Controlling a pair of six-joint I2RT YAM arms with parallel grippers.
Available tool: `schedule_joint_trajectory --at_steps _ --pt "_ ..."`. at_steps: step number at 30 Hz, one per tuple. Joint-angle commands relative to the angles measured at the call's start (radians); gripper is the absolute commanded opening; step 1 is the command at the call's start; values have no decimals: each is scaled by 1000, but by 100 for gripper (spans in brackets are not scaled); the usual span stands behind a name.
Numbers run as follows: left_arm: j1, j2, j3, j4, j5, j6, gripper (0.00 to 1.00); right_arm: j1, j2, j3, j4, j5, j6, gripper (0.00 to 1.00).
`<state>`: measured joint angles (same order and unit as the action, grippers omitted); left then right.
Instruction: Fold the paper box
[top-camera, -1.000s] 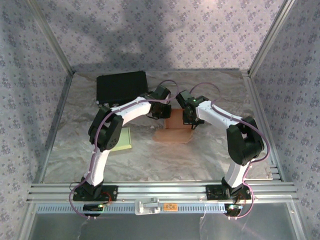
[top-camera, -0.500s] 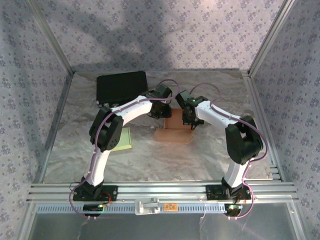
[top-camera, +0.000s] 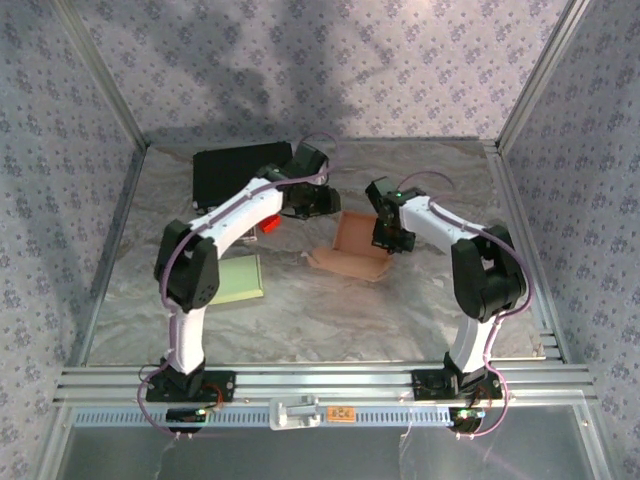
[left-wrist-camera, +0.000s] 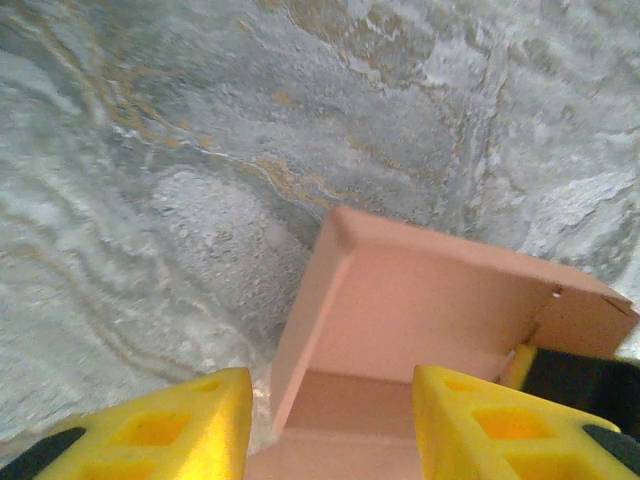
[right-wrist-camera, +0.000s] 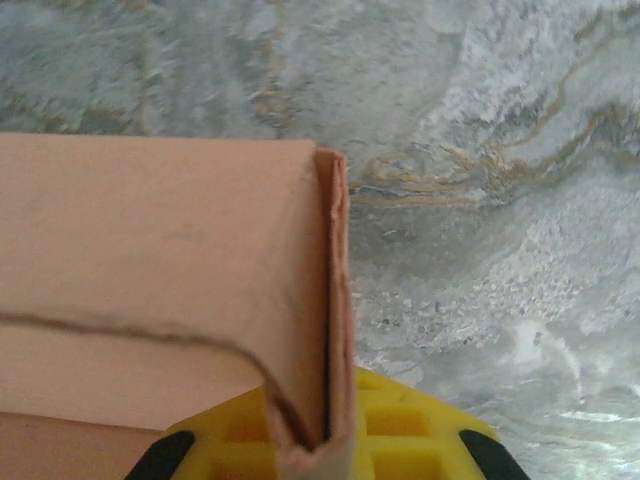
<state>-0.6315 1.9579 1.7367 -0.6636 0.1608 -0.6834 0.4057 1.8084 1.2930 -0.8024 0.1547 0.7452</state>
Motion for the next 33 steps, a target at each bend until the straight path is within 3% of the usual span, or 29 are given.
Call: schedule_joint_trajectory --at_steps 1,7,15,21,28,33 --pt "37 -133 -68 -45 0 -24 44 -80 10 -51 -34 -139 225 0" --pt "76 -263 -302 -21 58 -42 38 -137 -44 -189 46 -304 535 0" --pt "38 -247 -577 380 258 -214 35 -71 -72 -287 149 -416 899 0" --pt "-9 -135 -526 498 299 -260 35 -28 -39 -235 117 -464 908 18" --pt "-32 -90 -442 525 289 -275 34 -36 -162 -211 73 -404 851 54" --pt "-48 -87 -399 499 268 -265 34 -43 -271 -110 -38 -301 682 61"
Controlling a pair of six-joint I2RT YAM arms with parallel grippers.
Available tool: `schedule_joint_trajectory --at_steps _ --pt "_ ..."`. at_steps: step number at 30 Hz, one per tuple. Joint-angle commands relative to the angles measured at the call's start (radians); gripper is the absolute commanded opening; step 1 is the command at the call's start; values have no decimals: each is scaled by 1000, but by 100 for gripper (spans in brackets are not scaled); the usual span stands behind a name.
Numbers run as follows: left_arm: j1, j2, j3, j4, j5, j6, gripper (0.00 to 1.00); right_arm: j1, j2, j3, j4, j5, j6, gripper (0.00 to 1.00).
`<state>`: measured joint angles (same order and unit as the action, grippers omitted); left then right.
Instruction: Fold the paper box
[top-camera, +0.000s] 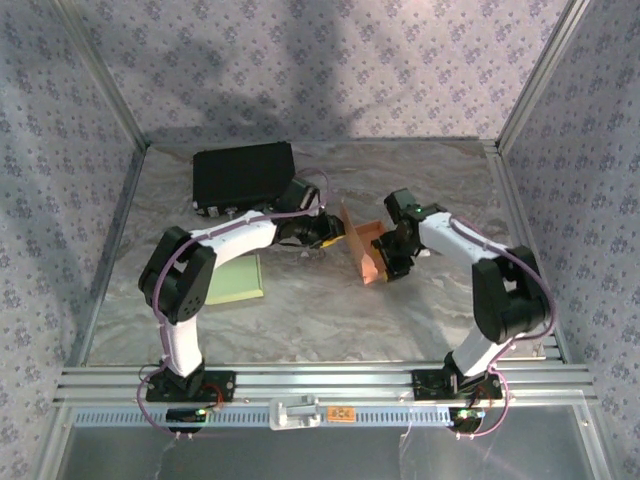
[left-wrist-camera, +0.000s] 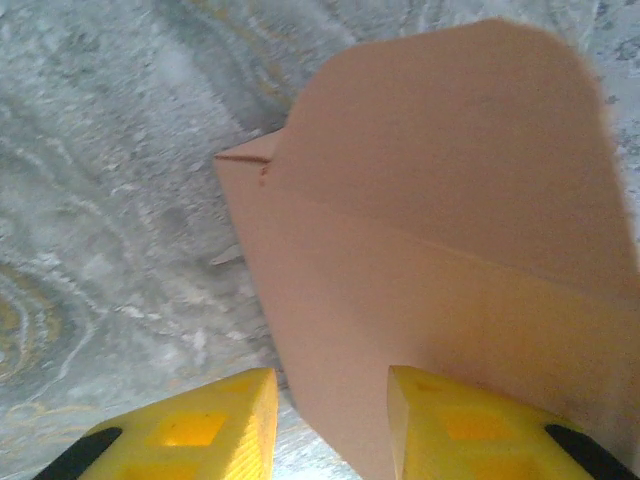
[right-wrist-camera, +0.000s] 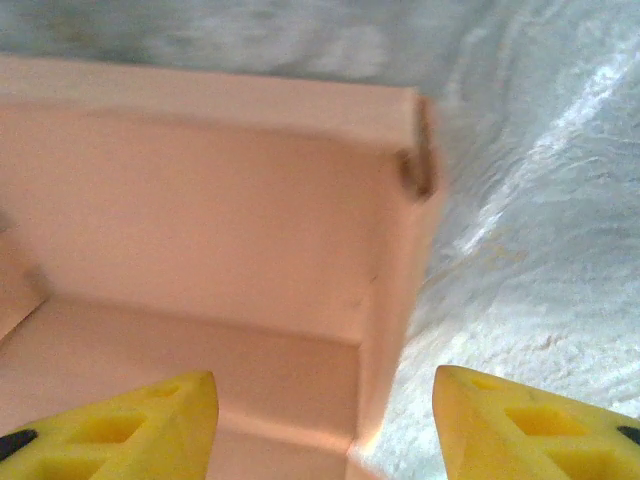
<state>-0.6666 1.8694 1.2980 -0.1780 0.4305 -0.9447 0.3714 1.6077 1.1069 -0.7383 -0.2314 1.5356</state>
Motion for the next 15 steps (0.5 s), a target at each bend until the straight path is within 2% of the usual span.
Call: schedule_joint_trajectory --at_steps 1,4,7,11,15 --pt "-15 5 43 10 -3 -3 34 -12 -88 106 -118 108 -148 61" --pt "-22 14 58 6 -2 -3 34 -23 -129 175 -129 138 -322 60" --pt "-26 20 75 -10 -8 5 34 -12 -128 273 -110 106 -623 58" --pt "-30 23 89 -29 -18 15 34 21 -28 435 -223 -16 -977 56" --pt "-31 31 98 -39 -22 19 34 43 69 519 -318 -61 -1170 54"
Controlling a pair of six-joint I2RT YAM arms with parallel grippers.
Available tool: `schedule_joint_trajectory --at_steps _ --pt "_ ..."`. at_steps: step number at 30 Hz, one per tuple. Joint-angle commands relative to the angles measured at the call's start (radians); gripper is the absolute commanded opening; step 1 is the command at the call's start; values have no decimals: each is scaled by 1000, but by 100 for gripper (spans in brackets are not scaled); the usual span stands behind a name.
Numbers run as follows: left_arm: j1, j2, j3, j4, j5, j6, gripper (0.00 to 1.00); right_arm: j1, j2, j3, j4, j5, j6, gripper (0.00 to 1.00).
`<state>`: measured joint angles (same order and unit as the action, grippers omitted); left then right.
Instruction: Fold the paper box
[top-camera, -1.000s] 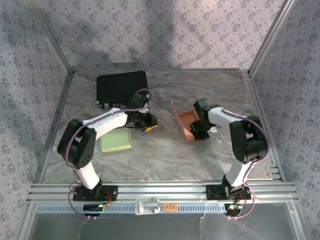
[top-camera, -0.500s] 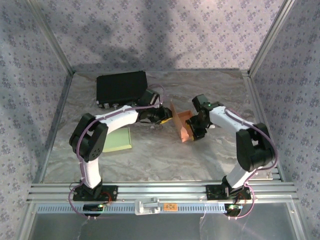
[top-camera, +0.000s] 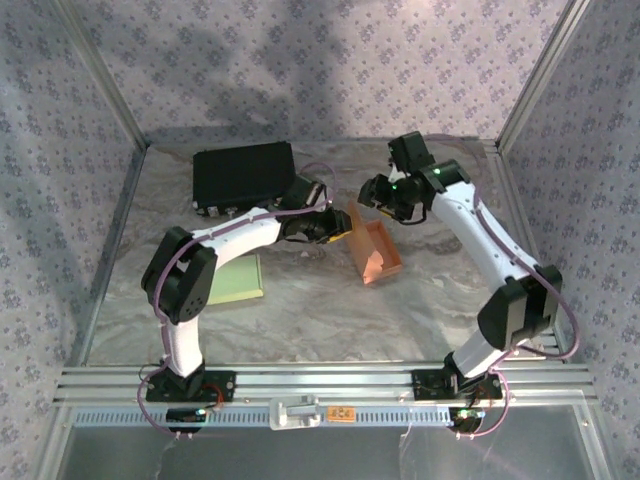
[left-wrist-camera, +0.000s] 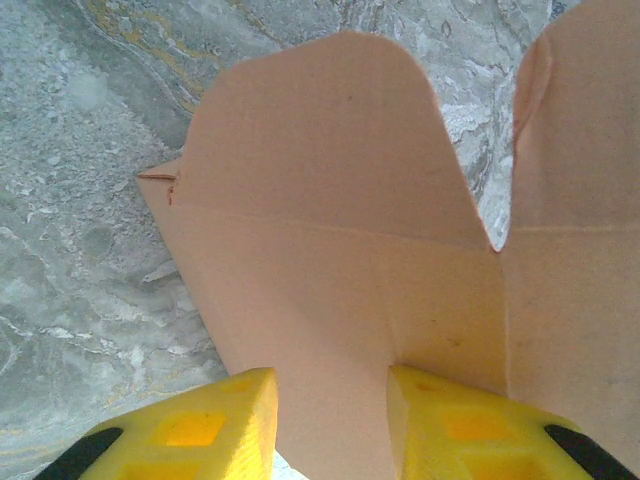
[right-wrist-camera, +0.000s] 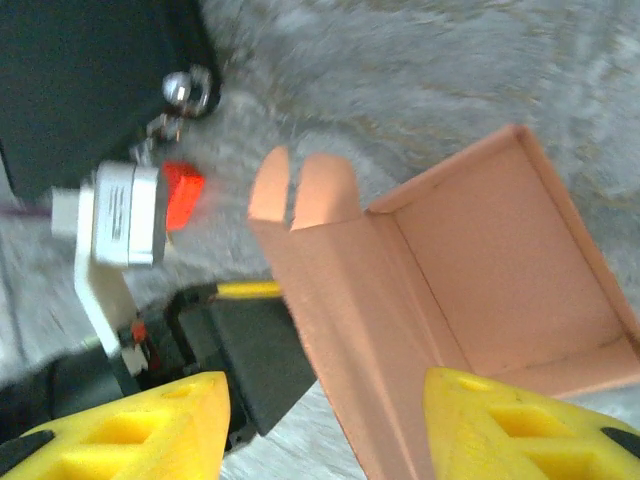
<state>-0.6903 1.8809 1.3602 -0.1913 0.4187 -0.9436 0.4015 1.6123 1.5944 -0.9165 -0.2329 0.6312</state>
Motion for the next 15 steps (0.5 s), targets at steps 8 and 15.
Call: schedule_joint_trajectory --at_steps 8,15 --pt "-13 27 59 -55 -23 30 34 48 166 107 -199 -75 -375 41" --pt "-7 -6 88 -144 -78 81 34 40 162 90 -157 -37 -245 6"
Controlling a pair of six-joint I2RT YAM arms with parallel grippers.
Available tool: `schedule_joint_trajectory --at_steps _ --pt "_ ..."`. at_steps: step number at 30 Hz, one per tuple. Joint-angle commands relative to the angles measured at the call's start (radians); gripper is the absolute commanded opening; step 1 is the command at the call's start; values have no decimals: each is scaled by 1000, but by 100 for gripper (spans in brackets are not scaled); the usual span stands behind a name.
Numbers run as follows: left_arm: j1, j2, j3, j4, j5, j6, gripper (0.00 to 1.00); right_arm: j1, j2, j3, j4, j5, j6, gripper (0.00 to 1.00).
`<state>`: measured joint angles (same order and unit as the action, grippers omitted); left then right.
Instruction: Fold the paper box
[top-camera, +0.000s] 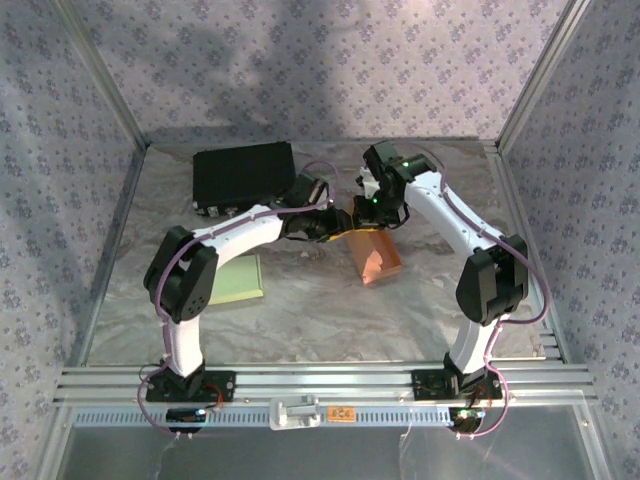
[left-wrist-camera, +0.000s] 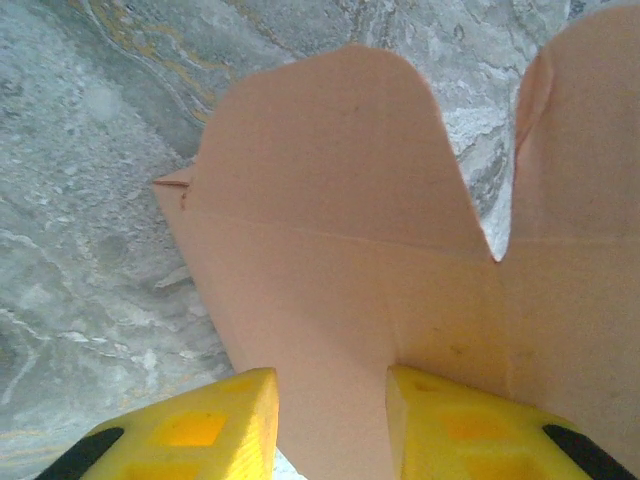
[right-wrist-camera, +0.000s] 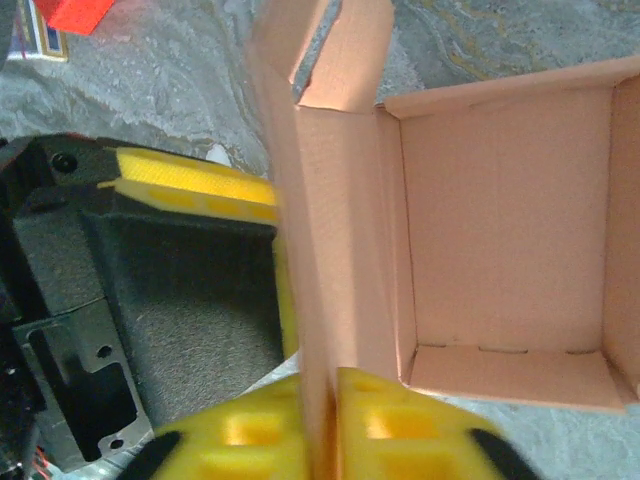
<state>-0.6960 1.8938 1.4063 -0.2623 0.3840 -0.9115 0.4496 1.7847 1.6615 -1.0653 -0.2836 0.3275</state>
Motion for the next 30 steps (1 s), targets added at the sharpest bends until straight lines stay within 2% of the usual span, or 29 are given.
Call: schedule_joint_trajectory --at_steps 1,4,7,10,13,16,19,22,25,27,30 --pt "0 -32 52 -109 -66 67 34 -12 -15 18 10 17 97 2" --pt "8 -93 77 -242 -188 135 36 -13 -25 9 25 64 265 0" --pt "26 -169 48 -300 -252 177 36 -9 -68 -6 28 186 514 0" --pt "60 -242 -5 -328 -246 196 36 22 -124 -37 38 307 801 0" --pt "99 -304 -58 -343 -218 212 37 79 -124 -5 -37 459 1070 0" --pt "127 -351 -88 -367 -195 237 37 96 -46 82 -165 472 1318 0" --pt "133 -382 -89 -400 -183 281 37 98 32 174 -208 467 1450 0" --pt "132 -405 -95 -441 -164 318 37 98 46 177 -133 491 1567 0" --pt "133 -429 -113 -472 -152 362 37 100 97 211 -139 473 1658 0" --pt "133 -436 -115 -498 -142 399 37 101 130 220 -122 442 1677 5" --pt "133 -441 -110 -541 -132 458 38 103 176 271 -117 465 1650 15"
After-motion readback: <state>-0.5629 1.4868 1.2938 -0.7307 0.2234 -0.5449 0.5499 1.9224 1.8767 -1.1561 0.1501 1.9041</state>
